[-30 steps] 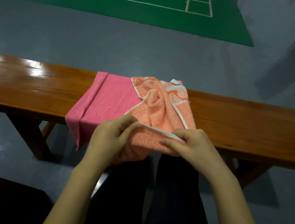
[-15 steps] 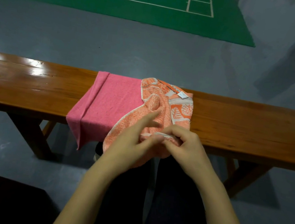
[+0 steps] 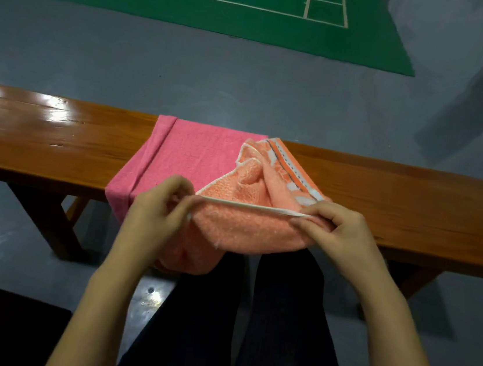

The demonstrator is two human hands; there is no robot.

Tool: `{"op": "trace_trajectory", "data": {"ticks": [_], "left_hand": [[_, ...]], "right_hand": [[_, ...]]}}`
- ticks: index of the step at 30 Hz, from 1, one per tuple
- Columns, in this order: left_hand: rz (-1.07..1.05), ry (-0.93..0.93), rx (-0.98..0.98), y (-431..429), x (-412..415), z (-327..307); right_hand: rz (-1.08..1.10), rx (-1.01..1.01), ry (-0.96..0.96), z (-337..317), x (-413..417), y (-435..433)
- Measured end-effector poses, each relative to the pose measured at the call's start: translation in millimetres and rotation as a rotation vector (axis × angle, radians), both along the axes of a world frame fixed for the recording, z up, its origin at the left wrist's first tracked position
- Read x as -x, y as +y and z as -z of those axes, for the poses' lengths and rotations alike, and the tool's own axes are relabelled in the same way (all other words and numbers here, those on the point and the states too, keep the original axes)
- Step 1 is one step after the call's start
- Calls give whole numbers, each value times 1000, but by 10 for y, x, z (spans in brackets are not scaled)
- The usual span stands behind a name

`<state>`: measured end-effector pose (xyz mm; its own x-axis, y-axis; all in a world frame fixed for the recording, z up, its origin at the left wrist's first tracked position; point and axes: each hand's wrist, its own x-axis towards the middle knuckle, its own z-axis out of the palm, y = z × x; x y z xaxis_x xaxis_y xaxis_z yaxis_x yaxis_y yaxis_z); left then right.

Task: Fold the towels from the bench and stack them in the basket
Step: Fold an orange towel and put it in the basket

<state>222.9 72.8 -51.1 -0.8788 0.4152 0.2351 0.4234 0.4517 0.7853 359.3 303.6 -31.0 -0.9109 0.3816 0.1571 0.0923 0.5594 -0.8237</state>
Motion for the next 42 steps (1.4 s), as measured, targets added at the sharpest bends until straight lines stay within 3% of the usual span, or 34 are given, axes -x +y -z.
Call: {"op": "trace_trajectory", "data": {"ticks": [4, 8, 10, 13, 21, 23, 26, 31, 37, 42], "left_hand": [[-67, -10, 211, 34, 2, 36], [296, -157, -27, 345, -294, -112], [374, -207, -17, 437, -359, -144], [352, -207, 51, 469, -334, -118], [327, -18, 16, 457, -329, -88], [322, -4, 5, 400, -295, -61], [234, 87, 16, 252, -153, 8], [10, 96, 109, 65, -11, 94], [440, -158, -11, 484, -344, -41], [329, -29, 12, 441, -263, 34]], "right_hand": [[-12, 4, -12, 53, 36, -109], [-124, 49, -13, 92, 123, -350], [-144, 100, -5, 60, 144, -397], [-142, 143, -38, -24, 124, -372], [-136, 156, -152, -96, 108, -323], [-133, 86, -195, -108, 113, -304], [-102, -58, -254, -101, 90, -222], [-61, -101, -203, -56, 37, -155], [-112, -108, -127, -3, 116, -329], [-141, -82, -164, -29, 48, -253]]}}
